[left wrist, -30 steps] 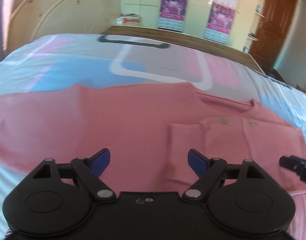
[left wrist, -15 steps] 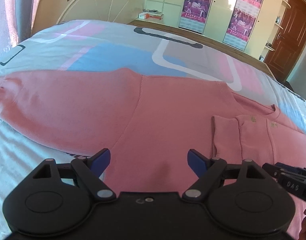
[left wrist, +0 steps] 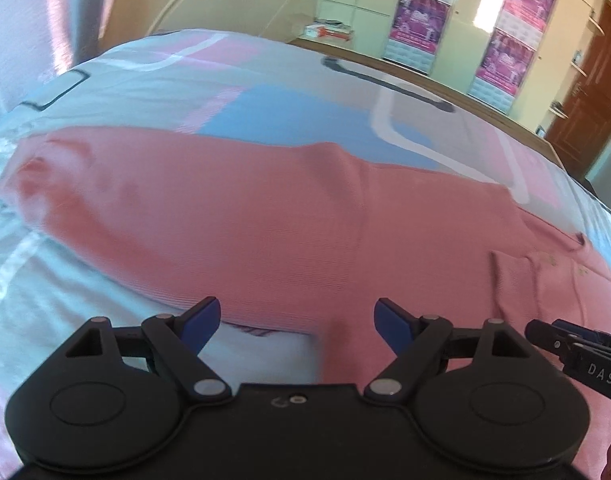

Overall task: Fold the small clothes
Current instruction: 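Move the left gripper to the other sleeve cuff and grasp it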

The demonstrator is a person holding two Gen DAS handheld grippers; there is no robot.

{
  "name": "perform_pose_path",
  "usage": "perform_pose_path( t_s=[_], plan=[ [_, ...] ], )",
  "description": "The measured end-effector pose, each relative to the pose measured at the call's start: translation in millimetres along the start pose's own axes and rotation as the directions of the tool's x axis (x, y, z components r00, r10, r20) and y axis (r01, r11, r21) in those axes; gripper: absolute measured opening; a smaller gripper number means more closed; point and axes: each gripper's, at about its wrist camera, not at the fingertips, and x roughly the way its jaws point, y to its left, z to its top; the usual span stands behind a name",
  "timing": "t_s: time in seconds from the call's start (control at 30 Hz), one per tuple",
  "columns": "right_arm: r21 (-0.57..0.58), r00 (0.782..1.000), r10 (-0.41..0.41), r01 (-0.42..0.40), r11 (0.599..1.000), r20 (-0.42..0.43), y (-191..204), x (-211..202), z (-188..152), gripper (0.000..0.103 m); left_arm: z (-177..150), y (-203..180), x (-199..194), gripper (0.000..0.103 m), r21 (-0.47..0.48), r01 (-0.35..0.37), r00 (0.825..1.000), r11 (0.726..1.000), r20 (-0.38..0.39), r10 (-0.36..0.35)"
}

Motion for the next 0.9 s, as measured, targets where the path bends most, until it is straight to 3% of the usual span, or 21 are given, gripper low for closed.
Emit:
perform_pose_path(
  t_s=[0.3, 0.53, 0.73, 0.83, 0.9],
  plan=[
    [-0.021, 1.0, 0.018, -0.018, 1.0, -0.02, 27, 24, 8, 0.041, 11, 89, 0, 0.083, -0.172, -0.077, 0.997, 0.982, 0.005, 0.079],
    [-0.042, 0.999, 0.023, -0.024, 0.999, -0.03, 41, 34, 9, 0.041, 21, 169, 9, 0.083, -0.403, -0.131, 0.99, 0.906, 0.001, 0.144],
    [-0.045, 0.999, 0.021, -0.022, 0.999, -0.032, 47, 42, 12, 0.041, 37, 209, 22, 0.082, -0.482, -0.125, 0.985, 0.867, 0.046, 0.167],
    [-0.038, 0.999, 0.02, -0.021, 0.999, -0.031, 46, 45, 14, 0.041, 41, 222, 27, 0.073, -0.536, -0.091, 0.983, 0.839, 0.088, 0.163],
    [-0.032, 0.999, 0.017, -0.018, 0.999, -0.027, 45, 46, 14, 0.041, 45, 230, 31, 0.055, -0.56, -0.077, 0.979, 0.825, 0.113, 0.169]
  ],
)
